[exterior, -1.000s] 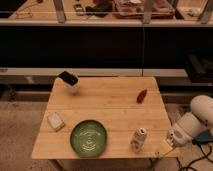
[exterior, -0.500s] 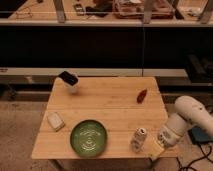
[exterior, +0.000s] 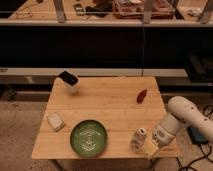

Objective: Knock the bottle over

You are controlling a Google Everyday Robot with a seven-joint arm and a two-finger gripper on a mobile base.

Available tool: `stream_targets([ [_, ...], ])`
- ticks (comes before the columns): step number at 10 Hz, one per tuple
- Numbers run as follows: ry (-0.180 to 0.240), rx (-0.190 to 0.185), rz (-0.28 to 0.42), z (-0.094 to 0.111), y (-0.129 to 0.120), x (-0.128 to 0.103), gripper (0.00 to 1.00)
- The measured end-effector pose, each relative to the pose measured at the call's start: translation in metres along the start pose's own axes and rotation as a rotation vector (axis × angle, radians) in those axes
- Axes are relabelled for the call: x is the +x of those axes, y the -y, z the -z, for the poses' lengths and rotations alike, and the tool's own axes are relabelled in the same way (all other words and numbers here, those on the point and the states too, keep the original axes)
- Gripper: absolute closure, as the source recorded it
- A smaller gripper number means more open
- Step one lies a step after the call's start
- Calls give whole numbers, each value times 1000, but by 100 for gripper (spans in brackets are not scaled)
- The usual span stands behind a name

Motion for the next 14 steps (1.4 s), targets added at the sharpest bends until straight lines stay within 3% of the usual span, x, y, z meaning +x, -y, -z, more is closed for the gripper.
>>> stream_targets([
  [5, -27, 53, 13, -2, 12, 8, 86],
  [7, -69, 96, 53, 1, 29, 32, 86],
  [9, -144, 154, 142, 15, 66, 80, 86],
  [12, -225, 203, 254, 40, 112, 146, 81],
  [14, -228, 204, 253, 41, 112, 145, 81],
])
